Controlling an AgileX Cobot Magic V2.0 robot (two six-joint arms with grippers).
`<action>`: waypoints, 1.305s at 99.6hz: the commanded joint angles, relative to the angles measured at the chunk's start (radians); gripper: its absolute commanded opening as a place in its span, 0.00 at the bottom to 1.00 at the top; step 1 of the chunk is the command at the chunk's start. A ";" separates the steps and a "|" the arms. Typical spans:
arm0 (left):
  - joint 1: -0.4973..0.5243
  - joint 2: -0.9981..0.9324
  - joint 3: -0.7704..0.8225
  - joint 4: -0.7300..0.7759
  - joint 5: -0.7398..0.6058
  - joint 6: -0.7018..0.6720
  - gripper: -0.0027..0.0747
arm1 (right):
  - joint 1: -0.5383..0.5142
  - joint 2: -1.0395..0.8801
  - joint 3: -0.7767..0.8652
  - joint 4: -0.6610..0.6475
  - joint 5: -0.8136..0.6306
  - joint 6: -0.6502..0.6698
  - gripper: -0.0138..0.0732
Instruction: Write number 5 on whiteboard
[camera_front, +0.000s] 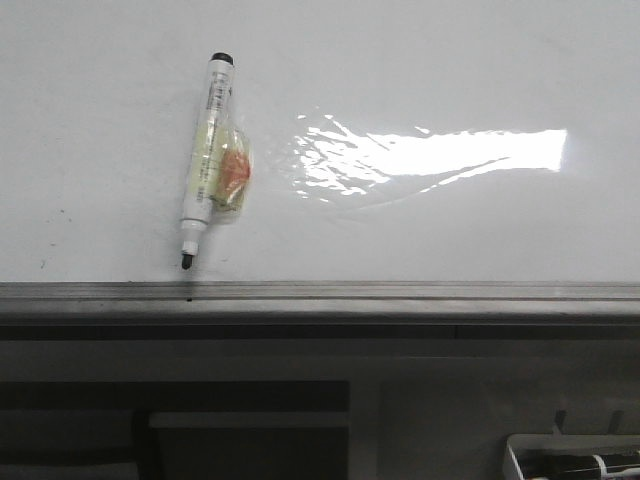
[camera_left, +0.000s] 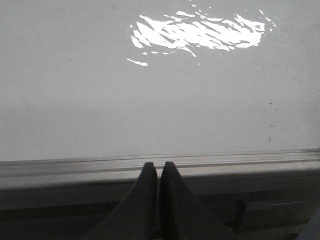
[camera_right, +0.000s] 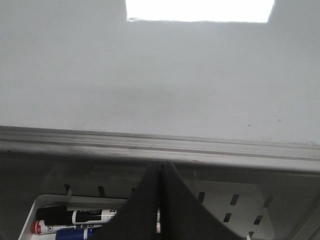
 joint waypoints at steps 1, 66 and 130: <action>0.003 0.010 0.017 -0.009 -0.073 -0.009 0.01 | -0.006 -0.018 0.027 -0.018 -0.025 0.000 0.09; 0.003 0.010 0.017 -0.775 -0.134 -0.009 0.01 | -0.006 -0.016 0.027 -0.143 -0.667 0.126 0.09; 0.003 0.454 -0.480 -0.355 0.167 0.150 0.22 | 0.000 0.233 -0.453 0.160 0.035 0.117 0.16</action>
